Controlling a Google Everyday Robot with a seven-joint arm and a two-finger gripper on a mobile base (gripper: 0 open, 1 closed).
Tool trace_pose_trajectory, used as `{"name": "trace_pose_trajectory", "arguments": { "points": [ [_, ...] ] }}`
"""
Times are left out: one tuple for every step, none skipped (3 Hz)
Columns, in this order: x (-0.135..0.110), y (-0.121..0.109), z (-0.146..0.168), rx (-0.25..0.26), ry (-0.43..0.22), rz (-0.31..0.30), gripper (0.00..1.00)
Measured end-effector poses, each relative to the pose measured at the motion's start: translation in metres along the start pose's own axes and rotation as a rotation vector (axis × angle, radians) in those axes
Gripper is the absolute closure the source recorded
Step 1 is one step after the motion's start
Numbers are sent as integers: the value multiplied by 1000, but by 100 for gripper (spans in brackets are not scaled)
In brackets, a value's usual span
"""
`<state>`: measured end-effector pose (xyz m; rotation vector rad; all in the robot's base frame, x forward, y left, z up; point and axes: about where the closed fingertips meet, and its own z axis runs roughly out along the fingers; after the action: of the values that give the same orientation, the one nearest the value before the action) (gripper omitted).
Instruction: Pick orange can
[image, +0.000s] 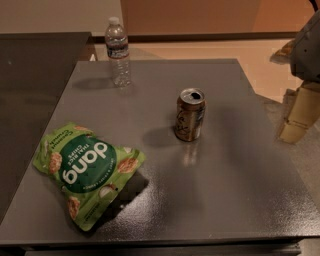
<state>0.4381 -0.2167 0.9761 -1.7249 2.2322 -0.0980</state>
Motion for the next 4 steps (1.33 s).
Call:
{"name": "trace_pose_trajectory", "arguments": {
  "points": [
    [0,0,0,0,0,0,0],
    [-3,-4,3,2,-17,2,0],
    [-11,-13,13,6,-69,7,0],
    [-24,-24,31,4,-140,17,0]
  ]
}}
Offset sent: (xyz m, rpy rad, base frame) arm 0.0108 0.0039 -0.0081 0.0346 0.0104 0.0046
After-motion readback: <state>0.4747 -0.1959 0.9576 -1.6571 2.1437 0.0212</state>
